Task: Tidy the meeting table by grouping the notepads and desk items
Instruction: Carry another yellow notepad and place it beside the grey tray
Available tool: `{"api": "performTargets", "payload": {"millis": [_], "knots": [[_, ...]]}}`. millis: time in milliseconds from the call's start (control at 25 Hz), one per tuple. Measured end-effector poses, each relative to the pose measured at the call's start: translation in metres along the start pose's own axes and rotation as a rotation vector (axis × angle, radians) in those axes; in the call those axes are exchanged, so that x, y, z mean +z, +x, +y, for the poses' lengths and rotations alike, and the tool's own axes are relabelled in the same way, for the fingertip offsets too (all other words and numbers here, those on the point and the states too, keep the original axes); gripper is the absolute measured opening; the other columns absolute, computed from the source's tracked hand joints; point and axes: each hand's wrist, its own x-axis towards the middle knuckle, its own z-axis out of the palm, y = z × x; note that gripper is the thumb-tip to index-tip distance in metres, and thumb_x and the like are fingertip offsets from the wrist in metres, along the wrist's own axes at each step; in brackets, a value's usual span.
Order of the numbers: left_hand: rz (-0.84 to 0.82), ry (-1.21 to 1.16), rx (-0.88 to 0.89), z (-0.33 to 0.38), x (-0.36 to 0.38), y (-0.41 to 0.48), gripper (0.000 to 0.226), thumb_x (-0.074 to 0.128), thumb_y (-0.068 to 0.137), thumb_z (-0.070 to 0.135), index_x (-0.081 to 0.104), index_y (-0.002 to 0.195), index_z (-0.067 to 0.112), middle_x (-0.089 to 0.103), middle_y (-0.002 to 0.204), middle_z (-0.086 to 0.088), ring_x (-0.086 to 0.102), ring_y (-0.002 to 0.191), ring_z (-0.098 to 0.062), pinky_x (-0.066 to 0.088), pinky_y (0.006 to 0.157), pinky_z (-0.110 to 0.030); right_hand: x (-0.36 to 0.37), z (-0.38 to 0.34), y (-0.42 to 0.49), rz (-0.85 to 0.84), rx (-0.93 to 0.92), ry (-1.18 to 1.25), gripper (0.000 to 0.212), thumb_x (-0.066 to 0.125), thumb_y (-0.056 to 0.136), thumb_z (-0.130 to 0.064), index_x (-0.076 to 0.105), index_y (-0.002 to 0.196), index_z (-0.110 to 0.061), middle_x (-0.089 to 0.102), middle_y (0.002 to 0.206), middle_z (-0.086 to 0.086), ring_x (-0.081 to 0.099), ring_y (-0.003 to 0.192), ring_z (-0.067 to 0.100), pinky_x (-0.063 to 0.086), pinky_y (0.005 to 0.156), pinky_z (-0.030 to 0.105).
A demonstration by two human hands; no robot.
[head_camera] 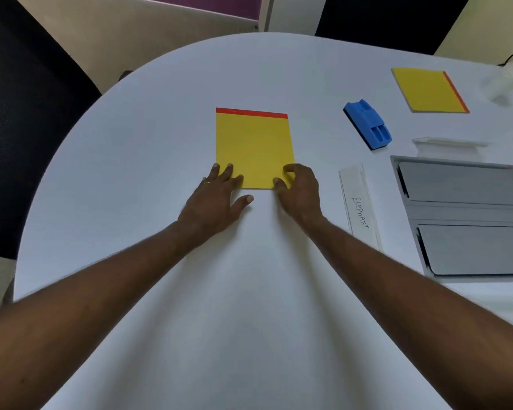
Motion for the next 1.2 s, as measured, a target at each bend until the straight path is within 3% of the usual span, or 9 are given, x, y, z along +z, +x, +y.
{"api": "performTargets", "payload": {"millis": [160, 320, 400, 480, 600, 760, 960, 1080, 1200], "knots": [[-0.007, -0.045, -0.03, 0.004, 0.005, -0.004, 0.071, 0.05, 0.099, 0.051, 0.032, 0.156, 0.013, 0.014, 0.169, -0.007, -0.003, 0.157, -0.028, 0.018, 0.124, -0.045, -0.014, -0.001, 0.017, 0.03, 0.255, 0.252, 0.052, 0.075, 0.08, -0.023, 0.058, 0.127, -0.011, 0.059, 0.13, 0.011, 0.059, 0.113, 0.025, 0.05, 0.1, 0.041], [0.092, -0.185, -0.054, 0.004, 0.013, -0.012, 0.065, 0.059, 0.098, 0.043, 0.043, 0.151, 0.01, 0.025, 0.165, -0.013, 0.006, 0.156, -0.032, 0.017, 0.125, -0.047, -0.024, 0.005, 0.011, -0.082, 0.307, 0.396, 0.018, 0.069, 0.078, -0.019, 0.071, 0.096, -0.018, 0.069, 0.094, 0.005, 0.06, 0.078, 0.022, 0.05, 0.072, 0.033], [0.241, -0.305, -0.092, 0.009, 0.014, -0.014, 0.054, 0.066, 0.095, 0.037, 0.056, 0.14, 0.008, 0.043, 0.153, -0.018, 0.031, 0.149, -0.033, 0.028, 0.121, -0.044, -0.025, 0.01, 0.002, -0.072, 0.276, 0.447, 0.025, 0.066, 0.075, -0.023, 0.071, 0.099, -0.023, 0.073, 0.099, 0.001, 0.069, 0.091, 0.023, 0.058, 0.084, 0.039], [0.383, -0.6, -0.323, 0.011, 0.003, -0.008, 0.05, 0.069, 0.091, 0.041, 0.064, 0.13, 0.01, 0.058, 0.136, -0.015, 0.054, 0.127, -0.029, 0.043, 0.11, -0.038, -0.029, 0.017, -0.008, -0.07, 0.253, 0.532, 0.03, 0.065, 0.077, -0.022, 0.069, 0.107, -0.026, 0.073, 0.105, 0.001, 0.07, 0.101, 0.025, 0.057, 0.094, 0.049], [0.339, -1.098, -0.675, 0.013, -0.015, -0.004, 0.062, 0.072, 0.083, 0.047, 0.061, 0.131, 0.01, 0.064, 0.129, -0.019, 0.065, 0.107, -0.027, 0.054, 0.086, -0.035, -0.047, 0.025, -0.029, -0.15, 0.236, 0.677, 0.028, 0.061, 0.092, -0.009, 0.068, 0.117, -0.018, 0.065, 0.095, 0.003, 0.064, 0.095, 0.019, 0.055, 0.098, 0.05], [0.226, -1.143, -0.606, 0.05, -0.02, -0.025, 0.034, 0.066, 0.094, 0.02, 0.067, 0.128, 0.021, 0.073, 0.119, -0.001, 0.068, 0.096, -0.017, 0.054, 0.075, -0.025, -0.091, 0.033, -0.057, -0.154, 0.139, 0.782, 0.033, 0.06, 0.096, -0.005, 0.064, 0.127, -0.014, 0.066, 0.105, 0.004, 0.065, 0.098, 0.015, 0.059, 0.089, 0.04], [0.196, -1.306, -0.516, 0.147, -0.014, -0.046, 0.035, 0.063, 0.097, 0.014, 0.064, 0.131, 0.023, 0.072, 0.113, 0.004, 0.067, 0.083, -0.014, 0.054, 0.06, -0.02, -0.162, 0.058, -0.084, 0.03, 0.287, 1.166, 0.031, 0.063, 0.095, -0.004, 0.063, 0.126, -0.006, 0.072, 0.116, 0.007, 0.07, 0.1, 0.017, 0.061, 0.082, 0.028], [0.136, -1.398, -0.448, 0.21, 0.005, -0.048, 0.035, 0.065, 0.096, 0.01, 0.064, 0.13, 0.021, 0.075, 0.105, 0.004, 0.071, 0.075, -0.011, 0.057, 0.061, -0.021, -0.197, 0.081, -0.102, 0.101, 0.37, 1.374, 0.022, 0.064, 0.092, 0.003, 0.065, 0.114, -0.001, 0.073, 0.112, 0.012, 0.072, 0.093, 0.019, 0.061, 0.087, 0.032], [0.061, -1.418, -0.38, 0.272, 0.032, -0.041, 0.038, 0.066, 0.095, 0.009, 0.063, 0.131, 0.019, 0.076, 0.098, 0.006, 0.073, 0.075, -0.01, 0.059, 0.064, -0.023, -0.229, 0.112, -0.12, 0.155, 0.393, 1.316, 0.01, 0.062, 0.093, 0.004, 0.066, 0.097, -0.003, 0.07, 0.098, 0.01, 0.072, 0.084, 0.017, 0.062, 0.083, 0.031]]}}
